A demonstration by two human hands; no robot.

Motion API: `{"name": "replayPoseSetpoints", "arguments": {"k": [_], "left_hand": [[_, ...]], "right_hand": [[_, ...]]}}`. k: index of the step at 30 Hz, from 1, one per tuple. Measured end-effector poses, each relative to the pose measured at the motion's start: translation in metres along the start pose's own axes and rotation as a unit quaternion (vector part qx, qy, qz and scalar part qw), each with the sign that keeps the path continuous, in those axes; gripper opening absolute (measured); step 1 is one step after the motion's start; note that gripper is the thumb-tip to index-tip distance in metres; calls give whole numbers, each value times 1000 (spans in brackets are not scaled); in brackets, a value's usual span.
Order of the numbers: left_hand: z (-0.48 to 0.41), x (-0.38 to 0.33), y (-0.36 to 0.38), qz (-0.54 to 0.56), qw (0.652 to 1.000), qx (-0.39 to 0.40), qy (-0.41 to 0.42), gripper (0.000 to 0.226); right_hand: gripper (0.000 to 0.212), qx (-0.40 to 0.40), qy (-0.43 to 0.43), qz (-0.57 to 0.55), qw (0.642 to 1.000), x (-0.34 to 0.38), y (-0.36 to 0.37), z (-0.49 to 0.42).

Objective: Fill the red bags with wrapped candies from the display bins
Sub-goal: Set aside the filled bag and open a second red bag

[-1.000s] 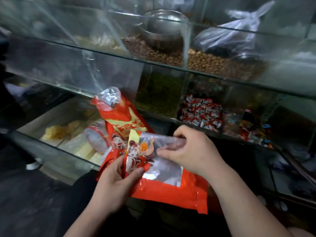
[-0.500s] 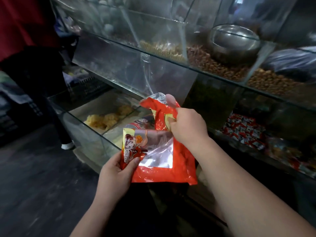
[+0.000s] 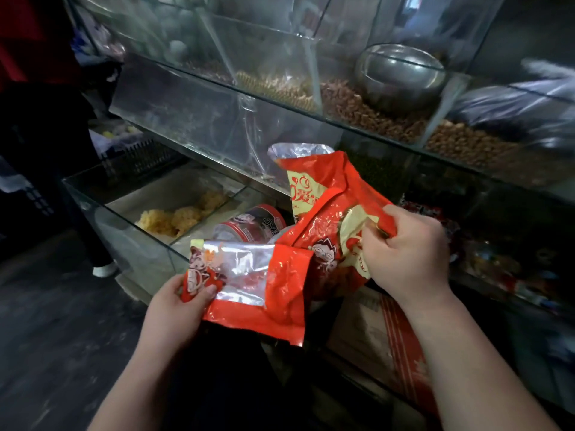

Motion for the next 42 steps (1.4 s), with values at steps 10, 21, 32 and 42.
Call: {"name": "replayPoseSetpoints", "arguments": {"k": [10,21,32,42], "left_hand": [[28,-38,18,56,988,-107,92,17],[21,-45,147,9,996,63,64,28],[-7,-21,146,-166,972,-16,162,55],[-6,2,191,-429,849,224,211,49]], "right_hand": [[36,-47,37,32,998,-5,-60,-5],[32,-16,84,92,992,-81,-91,69],[24,146,329,-74,930,-91,-54,75],[22,177,264,122,940,-80,-36,83]]}}
Point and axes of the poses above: each hand's wrist, its own z-axis away from the middle knuckle, its own y-axis out of the palm, x = y × z, the point moved 3 cm from there along -z, towards the middle knuckle, and after that the axes turned 5 degrees about z, right-handed, at the moved point
